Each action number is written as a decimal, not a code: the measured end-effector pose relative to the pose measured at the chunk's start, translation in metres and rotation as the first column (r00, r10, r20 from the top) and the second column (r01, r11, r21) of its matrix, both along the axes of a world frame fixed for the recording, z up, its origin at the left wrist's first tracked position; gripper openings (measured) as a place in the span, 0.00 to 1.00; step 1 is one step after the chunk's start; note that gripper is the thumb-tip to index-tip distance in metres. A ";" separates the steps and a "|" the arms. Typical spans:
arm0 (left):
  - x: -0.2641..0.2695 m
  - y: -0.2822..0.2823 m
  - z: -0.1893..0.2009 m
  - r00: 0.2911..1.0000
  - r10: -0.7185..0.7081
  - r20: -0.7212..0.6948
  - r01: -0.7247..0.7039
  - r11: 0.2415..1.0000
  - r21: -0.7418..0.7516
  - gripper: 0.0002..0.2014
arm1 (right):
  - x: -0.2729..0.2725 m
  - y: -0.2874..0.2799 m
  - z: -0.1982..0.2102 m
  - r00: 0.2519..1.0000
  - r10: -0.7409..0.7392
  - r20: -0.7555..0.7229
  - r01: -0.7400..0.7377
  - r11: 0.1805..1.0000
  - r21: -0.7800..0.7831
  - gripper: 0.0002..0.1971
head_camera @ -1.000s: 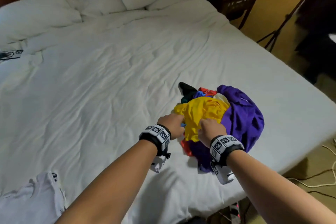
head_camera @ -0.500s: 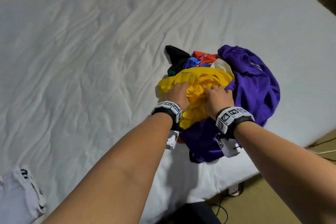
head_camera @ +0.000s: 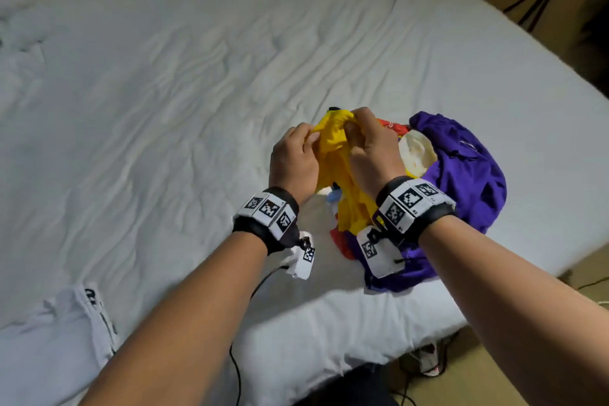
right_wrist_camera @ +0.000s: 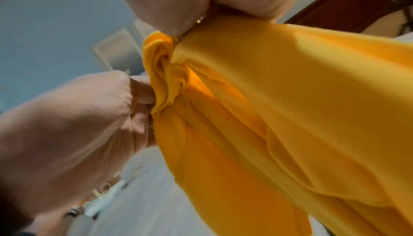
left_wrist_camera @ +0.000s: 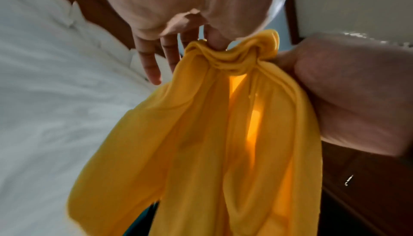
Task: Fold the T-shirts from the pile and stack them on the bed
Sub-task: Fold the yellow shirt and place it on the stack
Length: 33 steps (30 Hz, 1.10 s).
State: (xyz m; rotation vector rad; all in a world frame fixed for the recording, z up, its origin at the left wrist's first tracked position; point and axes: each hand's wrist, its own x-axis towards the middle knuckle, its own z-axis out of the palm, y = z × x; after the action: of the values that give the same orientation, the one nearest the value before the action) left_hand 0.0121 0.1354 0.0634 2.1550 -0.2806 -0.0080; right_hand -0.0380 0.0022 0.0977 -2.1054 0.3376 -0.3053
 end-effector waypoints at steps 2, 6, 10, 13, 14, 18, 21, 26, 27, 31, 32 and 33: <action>-0.001 0.033 0.042 0.997 0.023 0.073 -0.019 0.998 -0.065 0.10 | 0.009 0.035 0.044 0.997 0.031 0.069 -0.035 0.998 0.056 0.04; -0.017 0.093 0.129 0.999 -0.043 -0.005 0.038 0.913 -0.405 0.22 | 0.023 0.100 0.125 0.973 0.132 0.192 -0.173 0.960 0.220 0.14; -0.037 0.155 0.176 0.989 -0.145 -0.012 0.132 0.930 -0.343 0.18 | 0.028 0.143 0.177 0.935 0.185 0.302 -0.249 0.950 0.190 0.18; -0.034 0.203 0.197 0.994 -0.096 0.045 0.102 0.976 -0.194 0.11 | 0.019 0.149 0.176 0.942 0.227 0.247 -0.223 0.974 -0.044 0.19; -0.031 0.217 0.205 0.992 -0.092 0.086 0.105 0.981 -0.165 0.11 | 0.013 0.148 0.172 0.943 0.258 0.208 -0.238 0.964 -0.115 0.18; -0.023 0.253 0.227 0.983 -0.043 0.176 0.069 0.987 -0.144 0.11 | -0.014 0.147 0.163 0.907 0.410 0.097 -0.345 0.856 -0.386 0.17; -0.019 0.268 0.243 0.984 -0.033 0.174 0.069 0.976 -0.205 0.12 | -0.018 0.140 0.145 0.913 0.407 0.033 -0.306 0.734 -0.607 0.21; 0.004 0.296 0.246 0.982 0.094 0.162 -0.077 0.991 -0.108 0.10 | -0.025 0.114 0.126 0.975 0.214 0.052 -0.186 0.926 -0.328 0.22; 0.011 0.300 0.241 0.974 0.157 0.164 -0.162 0.987 0.020 0.11 | -0.027 0.114 0.131 0.979 0.200 0.037 -0.185 0.951 -0.246 0.23; -0.005 0.266 0.221 0.990 -0.117 0.083 0.079 0.928 0.365 0.28 | -0.023 0.135 0.168 0.937 0.330 0.116 -0.319 0.942 -0.109 0.26; -0.014 0.248 0.214 0.968 -0.251 -0.018 0.245 0.925 0.290 0.30 | -0.021 0.141 0.177 0.925 0.357 0.129 -0.344 0.932 -0.113 0.25; -0.025 0.231 0.211 0.936 -0.334 -0.114 0.348 0.927 0.139 0.25 | -0.019 0.146 0.184 0.920 0.370 0.129 -0.354 0.926 -0.132 0.23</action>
State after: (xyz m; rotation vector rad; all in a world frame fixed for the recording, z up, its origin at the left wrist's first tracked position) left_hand -0.0124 0.3664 0.2743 2.2280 -0.6191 -0.3353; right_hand -0.0569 0.1481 0.2817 -2.1819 -0.1648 -0.2647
